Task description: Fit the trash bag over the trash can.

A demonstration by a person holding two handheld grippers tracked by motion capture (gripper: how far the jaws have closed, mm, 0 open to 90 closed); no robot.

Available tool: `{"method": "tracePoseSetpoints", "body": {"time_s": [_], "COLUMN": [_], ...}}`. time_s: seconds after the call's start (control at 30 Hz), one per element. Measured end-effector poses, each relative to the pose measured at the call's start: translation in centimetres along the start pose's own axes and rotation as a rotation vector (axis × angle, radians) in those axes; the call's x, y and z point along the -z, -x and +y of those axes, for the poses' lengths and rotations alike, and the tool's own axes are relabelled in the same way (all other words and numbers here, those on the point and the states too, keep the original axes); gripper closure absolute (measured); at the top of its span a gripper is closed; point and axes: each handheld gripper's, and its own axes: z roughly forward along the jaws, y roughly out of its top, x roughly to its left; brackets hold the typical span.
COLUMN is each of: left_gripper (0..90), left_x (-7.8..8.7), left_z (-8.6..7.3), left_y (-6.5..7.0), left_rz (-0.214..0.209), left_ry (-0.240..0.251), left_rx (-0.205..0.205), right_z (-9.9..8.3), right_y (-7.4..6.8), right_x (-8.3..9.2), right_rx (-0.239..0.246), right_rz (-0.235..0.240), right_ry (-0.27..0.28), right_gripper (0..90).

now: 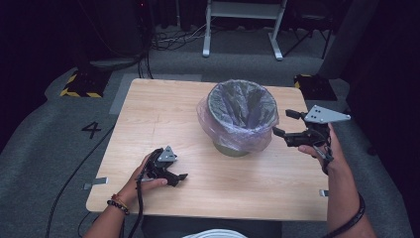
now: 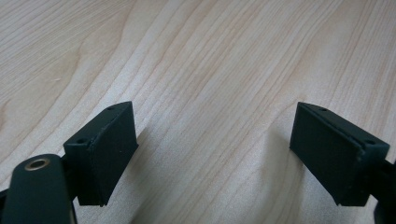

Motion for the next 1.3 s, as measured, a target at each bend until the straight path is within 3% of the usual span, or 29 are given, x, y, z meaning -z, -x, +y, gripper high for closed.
{"method": "tracePoseSetpoints", "body": {"time_s": [0.7,1.3], "left_gripper": [14.6,14.4], "left_x": [0.0,0.0], "left_z": [0.0,0.0], "left_y": [0.0,0.0], "left_rz": [0.001,0.002], "left_ry": [0.000,0.000], "left_rx": [0.000,0.000], "right_z": [2.5,3.8], "right_y": [0.2,-0.2], "right_x": [-1.4,-3.2], "right_rx": [0.011,0.029], "right_rz": [-0.033,-0.015], "right_ry": [-0.002,-0.016], "right_gripper": [21.2,21.1]}}
